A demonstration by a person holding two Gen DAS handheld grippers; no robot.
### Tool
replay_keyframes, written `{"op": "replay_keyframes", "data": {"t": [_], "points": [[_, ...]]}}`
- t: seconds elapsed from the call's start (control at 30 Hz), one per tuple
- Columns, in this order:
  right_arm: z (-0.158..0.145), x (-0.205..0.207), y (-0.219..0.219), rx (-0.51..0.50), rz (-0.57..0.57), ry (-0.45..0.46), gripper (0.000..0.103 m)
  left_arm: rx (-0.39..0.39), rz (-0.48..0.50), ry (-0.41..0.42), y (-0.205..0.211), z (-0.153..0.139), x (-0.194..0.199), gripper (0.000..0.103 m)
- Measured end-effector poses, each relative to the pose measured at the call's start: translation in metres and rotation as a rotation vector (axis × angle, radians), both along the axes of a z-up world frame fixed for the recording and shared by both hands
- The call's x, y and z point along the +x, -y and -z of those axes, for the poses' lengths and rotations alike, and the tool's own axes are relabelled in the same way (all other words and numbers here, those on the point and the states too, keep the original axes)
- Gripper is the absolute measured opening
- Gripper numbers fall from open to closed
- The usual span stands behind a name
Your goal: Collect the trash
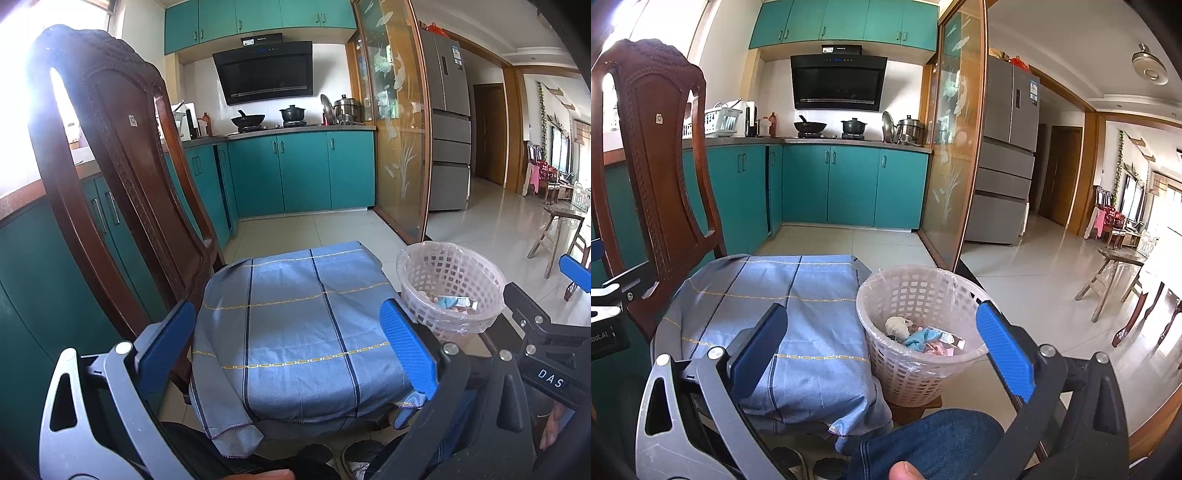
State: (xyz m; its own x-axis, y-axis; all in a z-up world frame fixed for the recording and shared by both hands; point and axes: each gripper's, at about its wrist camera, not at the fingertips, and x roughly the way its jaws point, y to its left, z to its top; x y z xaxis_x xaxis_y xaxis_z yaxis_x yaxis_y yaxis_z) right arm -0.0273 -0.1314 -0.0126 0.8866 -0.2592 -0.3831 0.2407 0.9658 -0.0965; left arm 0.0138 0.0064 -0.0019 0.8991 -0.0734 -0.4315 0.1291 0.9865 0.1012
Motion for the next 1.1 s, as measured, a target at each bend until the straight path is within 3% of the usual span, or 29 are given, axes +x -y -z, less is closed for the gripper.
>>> {"op": "replay_keyframes", "data": {"t": [1.1], "points": [[0.0085, 0.0017, 0.0027, 0.005, 0.013, -0.013, 0.100, 0.005, 0.001, -0.027, 0.0045, 0.0068, 0.0034, 0.100]]}}
